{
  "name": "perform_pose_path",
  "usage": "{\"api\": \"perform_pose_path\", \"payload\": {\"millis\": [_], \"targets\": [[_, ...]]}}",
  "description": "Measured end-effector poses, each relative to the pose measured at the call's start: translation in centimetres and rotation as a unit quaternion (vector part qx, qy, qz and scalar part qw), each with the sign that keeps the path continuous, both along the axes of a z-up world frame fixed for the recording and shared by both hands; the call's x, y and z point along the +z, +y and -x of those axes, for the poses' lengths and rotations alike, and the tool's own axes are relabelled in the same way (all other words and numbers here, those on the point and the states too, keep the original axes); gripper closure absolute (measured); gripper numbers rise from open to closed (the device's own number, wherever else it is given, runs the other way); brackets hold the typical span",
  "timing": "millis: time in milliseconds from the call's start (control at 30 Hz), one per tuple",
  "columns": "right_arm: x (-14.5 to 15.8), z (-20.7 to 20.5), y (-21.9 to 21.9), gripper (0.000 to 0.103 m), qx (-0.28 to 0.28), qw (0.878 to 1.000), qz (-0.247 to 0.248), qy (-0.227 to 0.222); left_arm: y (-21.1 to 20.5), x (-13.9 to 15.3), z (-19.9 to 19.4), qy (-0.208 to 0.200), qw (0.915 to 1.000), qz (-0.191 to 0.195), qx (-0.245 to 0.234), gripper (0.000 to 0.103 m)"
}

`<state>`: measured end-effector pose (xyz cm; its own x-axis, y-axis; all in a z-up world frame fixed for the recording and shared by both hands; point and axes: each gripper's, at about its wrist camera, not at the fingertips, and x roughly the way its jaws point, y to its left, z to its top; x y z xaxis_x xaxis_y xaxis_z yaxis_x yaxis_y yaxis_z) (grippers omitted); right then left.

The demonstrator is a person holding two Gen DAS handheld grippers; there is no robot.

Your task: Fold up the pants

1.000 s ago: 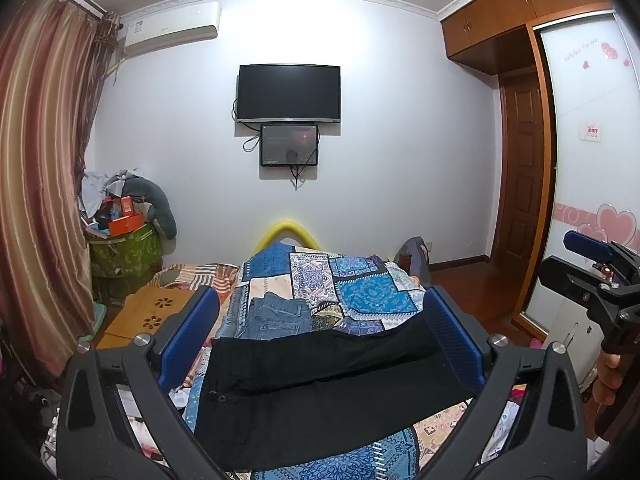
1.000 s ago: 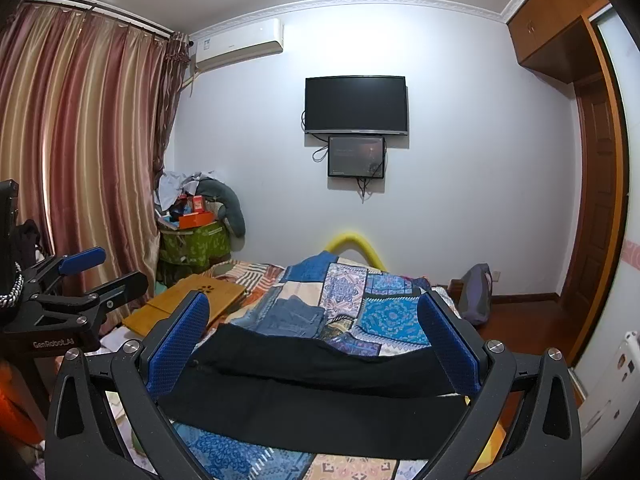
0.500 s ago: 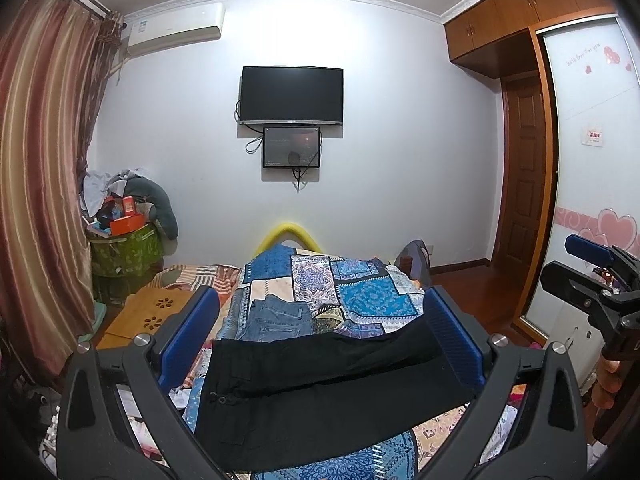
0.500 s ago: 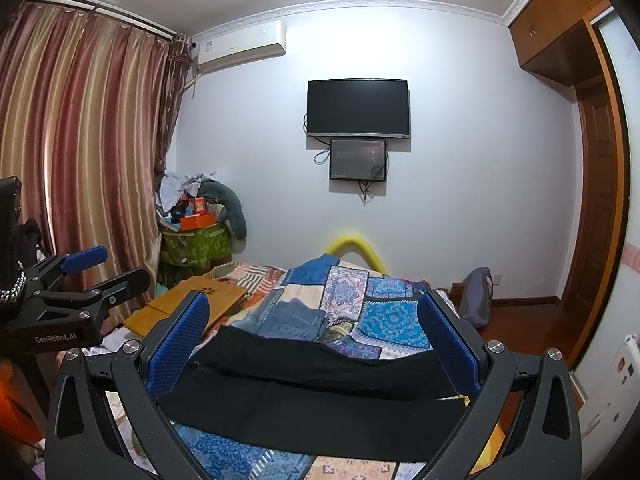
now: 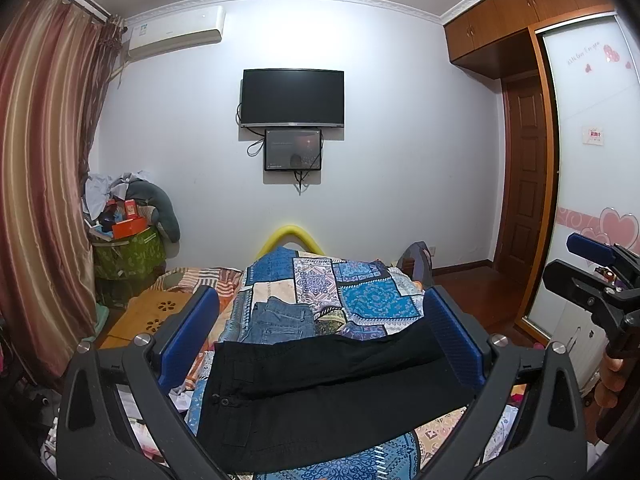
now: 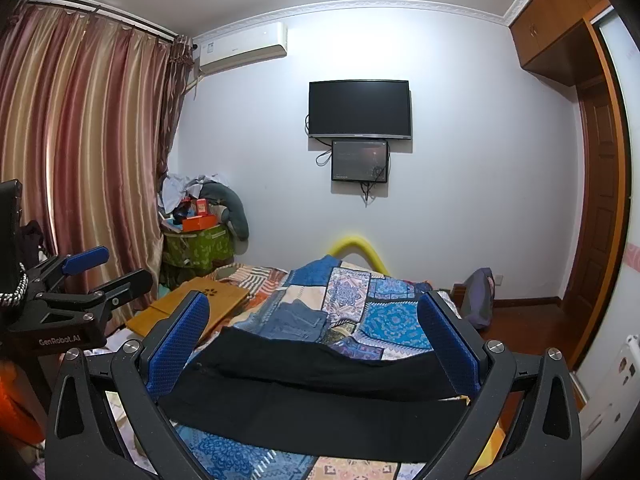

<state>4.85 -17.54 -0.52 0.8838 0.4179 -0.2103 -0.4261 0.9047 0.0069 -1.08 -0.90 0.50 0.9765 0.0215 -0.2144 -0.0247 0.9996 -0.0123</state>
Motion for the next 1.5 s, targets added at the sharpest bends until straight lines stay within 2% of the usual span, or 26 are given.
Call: {"api": "perform_pose_path", "payload": {"millis": [1100,1333,1500], "targets": [[-0.4,-0.6,-0.5,0.0,0.0,1.0,-0.001,0.011,0.8,-0.8,-0.6,0.008,0.9999,0.003,-0.014,0.0],[-1.5,-2.3,-0.4,0.0,-0.011,1.0,0.012,0.023,2.7,-2.3,-3.5,0.036,0.9993,0.008,-0.01,0.0],[-3.8,-5.8,-0.9,0.0,-0.035,0.998,0.03,0.046,5.1,-4.2,-7.8,0.085,0.9962,0.015,-0.008,0.0]]}}
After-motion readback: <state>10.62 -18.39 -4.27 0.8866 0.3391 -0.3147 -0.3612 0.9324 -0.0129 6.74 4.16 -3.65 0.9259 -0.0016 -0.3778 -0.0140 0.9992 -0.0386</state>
